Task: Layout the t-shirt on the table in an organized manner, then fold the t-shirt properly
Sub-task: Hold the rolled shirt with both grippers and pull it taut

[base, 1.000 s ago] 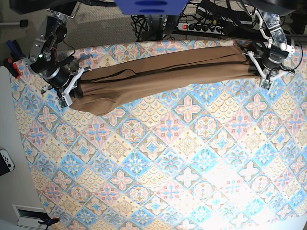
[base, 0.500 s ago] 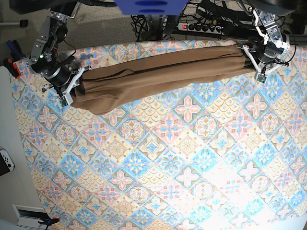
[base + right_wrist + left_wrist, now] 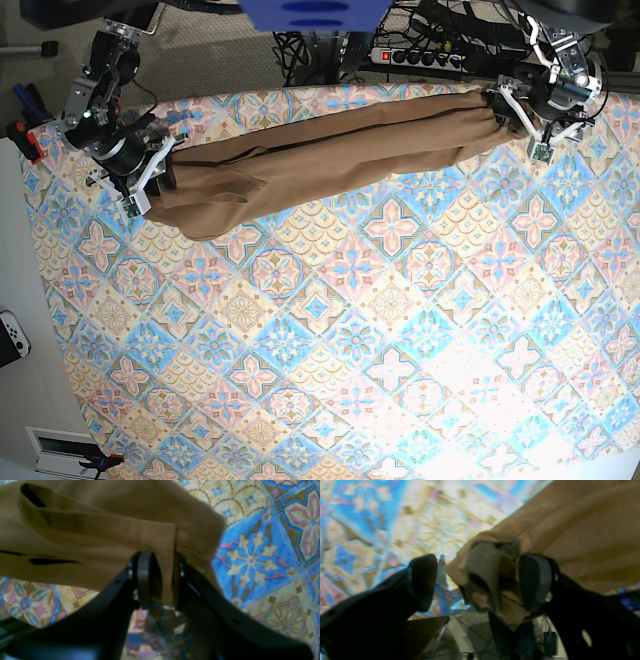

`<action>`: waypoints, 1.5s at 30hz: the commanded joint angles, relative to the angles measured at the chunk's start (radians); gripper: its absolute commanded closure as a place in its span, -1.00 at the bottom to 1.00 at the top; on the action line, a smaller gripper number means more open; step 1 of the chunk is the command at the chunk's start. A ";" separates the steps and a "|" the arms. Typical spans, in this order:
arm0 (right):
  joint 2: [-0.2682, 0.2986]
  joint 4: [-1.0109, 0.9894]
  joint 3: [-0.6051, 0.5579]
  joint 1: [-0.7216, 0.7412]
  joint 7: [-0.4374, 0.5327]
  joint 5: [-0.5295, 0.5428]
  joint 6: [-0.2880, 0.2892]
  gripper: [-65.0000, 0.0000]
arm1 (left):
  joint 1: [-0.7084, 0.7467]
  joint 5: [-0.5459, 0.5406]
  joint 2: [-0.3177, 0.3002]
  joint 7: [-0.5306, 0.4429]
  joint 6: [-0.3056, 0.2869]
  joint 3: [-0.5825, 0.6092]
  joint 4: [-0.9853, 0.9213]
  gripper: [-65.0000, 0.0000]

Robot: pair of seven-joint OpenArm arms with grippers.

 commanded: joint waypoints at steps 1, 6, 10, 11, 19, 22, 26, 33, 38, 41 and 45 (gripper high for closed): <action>0.012 0.015 0.002 0.004 0.017 0.014 0.001 0.59 | 0.001 -0.028 -0.010 -0.006 -0.001 -0.014 0.013 -0.53; 0.015 0.015 -0.032 0.004 0.017 0.014 0.001 0.59 | 0.013 -0.148 -0.012 -0.006 -0.001 -0.058 0.013 -0.54; 0.015 0.015 -0.053 0.004 0.017 0.014 0.001 0.59 | 0.014 -0.171 -0.012 -0.006 -0.001 -0.051 -0.007 -0.55; 0.013 0.015 -0.053 0.004 0.017 0.014 0.001 0.59 | 0.014 -0.172 -0.012 -0.006 -0.001 -0.049 -0.024 -0.55; 0.012 0.020 -0.053 0.004 -0.032 0.014 0.001 0.60 | 0.011 -0.172 -0.052 -0.012 -0.001 -0.049 -0.220 -0.55; 0.012 0.021 -0.053 0.004 -0.035 0.014 0.001 0.60 | 0.007 -0.172 -0.084 -0.015 -0.001 -0.038 -0.300 -0.52; 0.012 0.021 -0.053 0.006 -0.035 0.014 0.001 0.60 | 0.014 -0.172 -0.089 -0.015 -0.001 0.046 -0.323 -0.19; 0.012 0.021 -0.050 0.010 -0.035 0.014 0.001 0.60 | -0.032 -0.102 -0.056 -0.006 -0.001 0.104 -0.367 1.00; 0.012 0.021 -0.050 0.013 -0.035 0.014 0.001 0.60 | -0.124 -0.013 -0.046 -0.005 -0.001 0.093 -0.413 1.00; 0.012 0.021 -0.049 0.013 -0.035 0.014 0.001 0.60 | -0.187 0.004 -0.047 0.060 -0.001 0.089 -0.415 1.00; 0.012 0.020 -0.049 0.013 -0.033 0.014 0.001 0.59 | -0.282 0.006 -0.052 0.155 -0.001 0.032 -0.407 1.00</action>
